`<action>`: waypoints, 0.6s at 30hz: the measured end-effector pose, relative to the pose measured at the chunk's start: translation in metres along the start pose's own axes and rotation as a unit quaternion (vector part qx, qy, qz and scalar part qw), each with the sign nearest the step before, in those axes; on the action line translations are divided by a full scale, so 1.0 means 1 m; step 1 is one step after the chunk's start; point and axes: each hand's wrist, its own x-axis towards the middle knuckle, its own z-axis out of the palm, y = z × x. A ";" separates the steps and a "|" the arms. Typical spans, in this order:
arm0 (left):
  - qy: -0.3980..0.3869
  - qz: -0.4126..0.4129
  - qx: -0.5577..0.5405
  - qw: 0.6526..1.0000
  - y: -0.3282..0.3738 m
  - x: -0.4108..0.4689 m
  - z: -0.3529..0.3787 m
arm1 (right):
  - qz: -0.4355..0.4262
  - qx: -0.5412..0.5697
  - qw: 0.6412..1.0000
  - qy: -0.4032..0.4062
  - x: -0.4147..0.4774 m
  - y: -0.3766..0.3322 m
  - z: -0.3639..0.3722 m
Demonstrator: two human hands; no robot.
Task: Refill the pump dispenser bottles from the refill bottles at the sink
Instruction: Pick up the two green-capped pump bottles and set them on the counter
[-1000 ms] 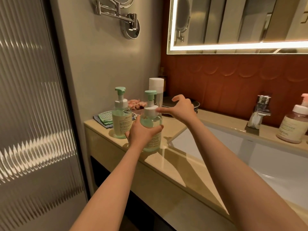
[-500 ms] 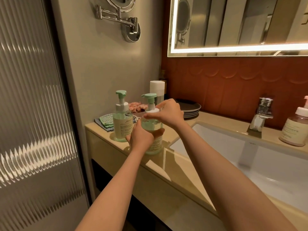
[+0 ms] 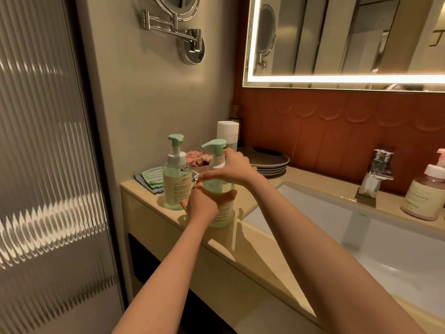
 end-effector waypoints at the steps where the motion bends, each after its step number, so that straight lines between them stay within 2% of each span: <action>1: -0.003 0.001 0.003 1.000 0.000 0.000 -0.001 | 0.012 -0.035 0.999 0.036 0.000 0.001 0.002; 7: -0.012 0.003 0.001 1.000 0.004 -0.003 -0.004 | -0.003 0.029 0.999 0.045 -0.002 0.006 -0.020; 11: -0.010 0.006 -0.012 1.000 0.005 -0.003 -0.007 | -0.021 0.143 0.984 0.106 0.003 -0.001 -0.037; 18: 0.007 0.018 -0.013 1.000 0.005 -0.007 -0.005 | -0.018 0.242 0.946 0.215 0.001 0.000 -0.085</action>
